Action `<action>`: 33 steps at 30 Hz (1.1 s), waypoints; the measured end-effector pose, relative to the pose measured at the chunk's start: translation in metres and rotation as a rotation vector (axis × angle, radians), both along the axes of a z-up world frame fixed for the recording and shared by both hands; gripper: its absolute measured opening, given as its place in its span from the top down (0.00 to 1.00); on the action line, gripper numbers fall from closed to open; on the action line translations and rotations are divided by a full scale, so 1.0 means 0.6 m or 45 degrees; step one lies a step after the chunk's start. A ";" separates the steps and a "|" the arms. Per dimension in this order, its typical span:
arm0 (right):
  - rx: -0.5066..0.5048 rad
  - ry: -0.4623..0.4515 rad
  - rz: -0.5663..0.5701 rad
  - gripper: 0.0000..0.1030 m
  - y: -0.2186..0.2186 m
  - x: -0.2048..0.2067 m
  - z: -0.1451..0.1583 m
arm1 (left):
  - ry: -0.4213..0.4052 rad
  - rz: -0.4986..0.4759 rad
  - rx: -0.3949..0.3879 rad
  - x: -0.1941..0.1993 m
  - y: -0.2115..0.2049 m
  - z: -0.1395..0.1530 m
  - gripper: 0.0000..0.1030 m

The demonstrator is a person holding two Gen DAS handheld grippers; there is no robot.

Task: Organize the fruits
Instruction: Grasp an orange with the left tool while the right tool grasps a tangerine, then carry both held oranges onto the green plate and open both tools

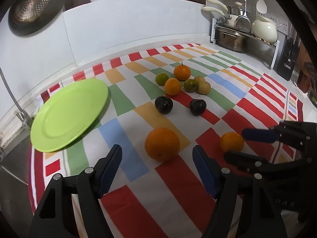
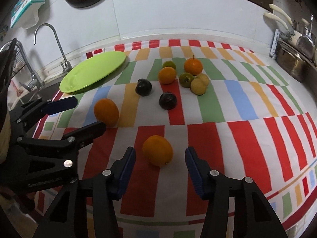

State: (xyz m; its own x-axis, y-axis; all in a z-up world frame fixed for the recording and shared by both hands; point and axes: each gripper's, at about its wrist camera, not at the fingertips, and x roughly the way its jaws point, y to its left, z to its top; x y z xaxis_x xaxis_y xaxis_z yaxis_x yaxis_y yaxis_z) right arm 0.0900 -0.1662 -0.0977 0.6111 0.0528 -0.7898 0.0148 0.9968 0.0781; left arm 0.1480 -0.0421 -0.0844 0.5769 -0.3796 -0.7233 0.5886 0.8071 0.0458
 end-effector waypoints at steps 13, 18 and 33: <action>0.017 0.006 0.035 0.66 0.001 0.018 -0.009 | 0.075 0.019 -0.026 0.021 -0.023 -0.020 0.59; 0.022 0.005 0.034 0.66 -0.002 0.019 -0.006 | 0.090 0.031 -0.040 0.021 -0.021 -0.017 0.60; 0.021 -0.100 0.092 0.66 0.003 0.023 0.038 | -0.002 0.154 -0.100 -0.004 0.016 0.043 0.61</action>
